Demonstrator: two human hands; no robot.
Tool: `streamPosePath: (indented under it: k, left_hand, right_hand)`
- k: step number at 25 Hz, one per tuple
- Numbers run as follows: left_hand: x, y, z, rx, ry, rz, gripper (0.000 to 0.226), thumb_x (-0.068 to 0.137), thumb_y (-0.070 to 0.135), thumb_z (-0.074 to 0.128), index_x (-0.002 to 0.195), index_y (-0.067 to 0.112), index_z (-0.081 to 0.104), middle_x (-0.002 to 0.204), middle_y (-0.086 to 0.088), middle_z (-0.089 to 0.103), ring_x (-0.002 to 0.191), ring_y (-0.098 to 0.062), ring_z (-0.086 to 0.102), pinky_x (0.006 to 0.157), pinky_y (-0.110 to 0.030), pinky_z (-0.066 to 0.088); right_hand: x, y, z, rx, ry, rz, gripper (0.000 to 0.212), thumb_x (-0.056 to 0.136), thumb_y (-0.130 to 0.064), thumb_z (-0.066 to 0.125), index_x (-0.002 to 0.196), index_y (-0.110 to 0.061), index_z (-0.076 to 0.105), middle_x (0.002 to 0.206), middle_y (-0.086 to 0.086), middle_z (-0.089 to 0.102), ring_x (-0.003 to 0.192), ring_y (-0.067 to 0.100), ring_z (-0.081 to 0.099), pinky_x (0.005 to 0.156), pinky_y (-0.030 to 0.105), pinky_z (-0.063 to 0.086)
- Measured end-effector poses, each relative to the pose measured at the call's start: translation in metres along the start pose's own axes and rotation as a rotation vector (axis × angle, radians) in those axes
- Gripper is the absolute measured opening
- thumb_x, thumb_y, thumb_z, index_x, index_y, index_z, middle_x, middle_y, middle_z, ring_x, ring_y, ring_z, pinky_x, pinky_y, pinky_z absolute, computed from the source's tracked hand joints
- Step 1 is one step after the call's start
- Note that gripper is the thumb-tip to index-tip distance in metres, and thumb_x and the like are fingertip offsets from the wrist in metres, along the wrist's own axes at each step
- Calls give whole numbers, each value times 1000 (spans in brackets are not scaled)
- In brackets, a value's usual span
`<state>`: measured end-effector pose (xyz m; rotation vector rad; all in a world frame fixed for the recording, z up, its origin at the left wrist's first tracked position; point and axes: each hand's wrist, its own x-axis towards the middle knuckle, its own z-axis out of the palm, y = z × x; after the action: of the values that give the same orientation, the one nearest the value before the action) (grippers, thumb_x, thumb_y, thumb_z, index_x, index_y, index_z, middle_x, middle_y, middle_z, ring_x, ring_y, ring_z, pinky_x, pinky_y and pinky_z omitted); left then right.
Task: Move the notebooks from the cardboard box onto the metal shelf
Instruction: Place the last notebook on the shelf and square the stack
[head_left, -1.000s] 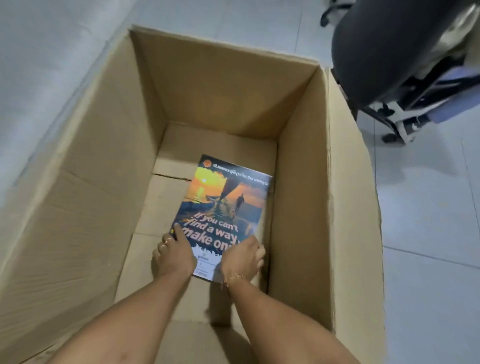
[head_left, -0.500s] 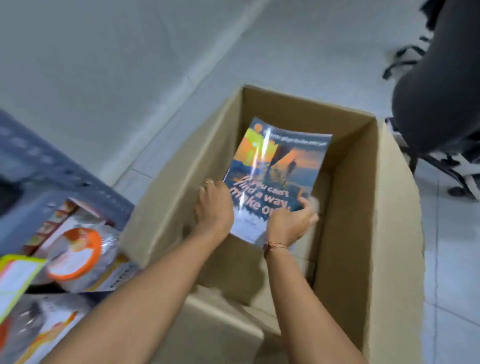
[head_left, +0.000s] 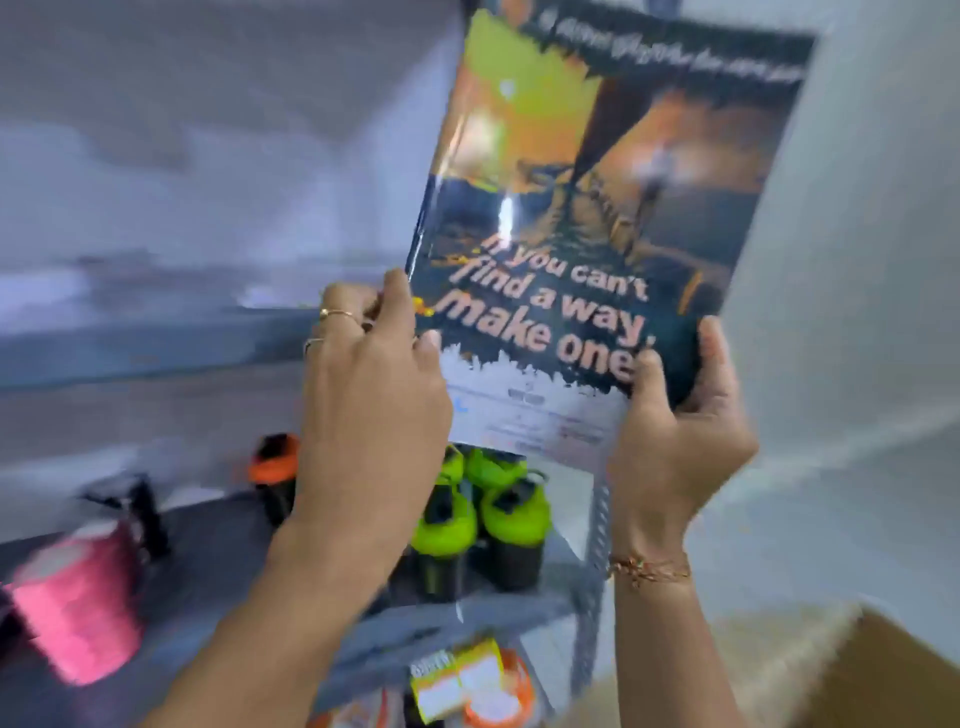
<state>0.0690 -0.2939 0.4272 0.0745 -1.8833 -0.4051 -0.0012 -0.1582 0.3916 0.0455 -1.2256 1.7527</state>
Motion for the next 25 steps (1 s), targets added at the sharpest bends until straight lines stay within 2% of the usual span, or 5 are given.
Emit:
streamPosePath:
  k: [6, 10, 14, 20, 25]
  left_hand:
    - [109, -65, -10, 332, -167, -226, 24, 91, 10, 50, 107, -1, 63, 111, -28, 59, 108, -41, 51, 88, -43, 43]
    - [125, -88, 4, 404, -396, -428, 28, 90, 17, 44, 107, 1, 60, 120, -24, 61, 112, -40, 53, 89, -39, 45]
    - [127, -85, 6, 298, -410, -445, 15, 90, 16, 45, 80, 7, 52, 108, -23, 62, 96, -39, 57, 71, -33, 41]
    - [114, -74, -11, 41, -377, -372, 48, 87, 45, 59, 53, 9, 59, 53, -10, 55, 69, -27, 51, 51, -25, 32]
    - [109, -78, -24, 10, -384, -301, 33, 73, 36, 78, 100, 16, 75, 104, -5, 74, 103, -20, 61, 75, -20, 36]
  right_hand:
    - [47, -38, 134, -477, -646, -171, 38, 86, -6, 57, 124, -7, 60, 123, 14, 66, 113, 29, 60, 94, 28, 44]
    - [71, -26, 170, -1006, -1124, -197, 44, 89, -35, 56, 112, 2, 63, 121, 21, 63, 110, 37, 59, 85, 31, 47]
    - [69, -12, 173, -960, -947, -194, 42, 82, -41, 66, 93, 0, 63, 105, 22, 68, 92, 37, 63, 67, 29, 41]
    - [63, -18, 164, -851, -786, -211, 38, 83, -38, 67, 76, -2, 60, 81, 19, 62, 77, 36, 60, 63, 28, 39]
    - [73, -25, 131, -768, -995, -146, 61, 82, -50, 62, 40, -15, 37, 42, 0, 34, 43, 14, 34, 41, 24, 25]
